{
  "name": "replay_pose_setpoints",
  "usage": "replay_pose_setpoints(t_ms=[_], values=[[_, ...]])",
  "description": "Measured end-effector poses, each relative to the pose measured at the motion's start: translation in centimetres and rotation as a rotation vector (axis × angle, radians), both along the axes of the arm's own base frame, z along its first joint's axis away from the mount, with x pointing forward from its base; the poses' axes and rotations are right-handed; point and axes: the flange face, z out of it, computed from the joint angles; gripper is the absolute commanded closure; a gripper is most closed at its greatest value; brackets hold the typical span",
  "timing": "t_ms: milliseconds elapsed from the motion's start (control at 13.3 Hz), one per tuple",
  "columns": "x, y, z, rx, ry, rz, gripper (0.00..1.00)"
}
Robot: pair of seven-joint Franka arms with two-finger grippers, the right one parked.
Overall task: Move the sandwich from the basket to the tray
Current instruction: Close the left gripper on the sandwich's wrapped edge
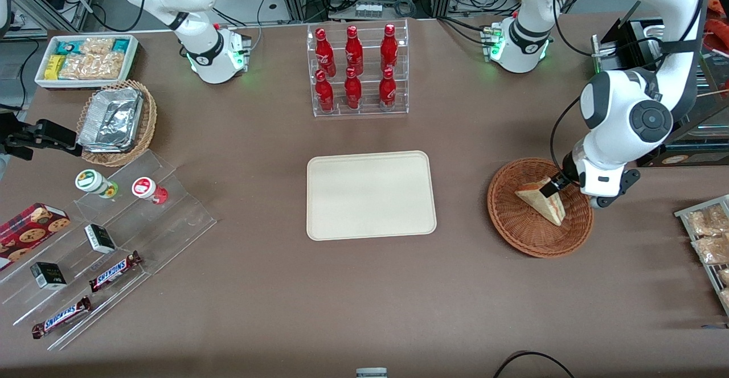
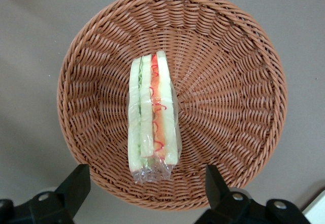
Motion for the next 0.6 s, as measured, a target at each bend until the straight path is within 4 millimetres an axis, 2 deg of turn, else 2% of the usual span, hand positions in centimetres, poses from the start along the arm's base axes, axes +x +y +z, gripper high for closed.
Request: replay_pose_setpoints(t_ms=[600], values=[[0.0, 0.0, -4.8, 0.002, -0.024, 0.064, 0.0]])
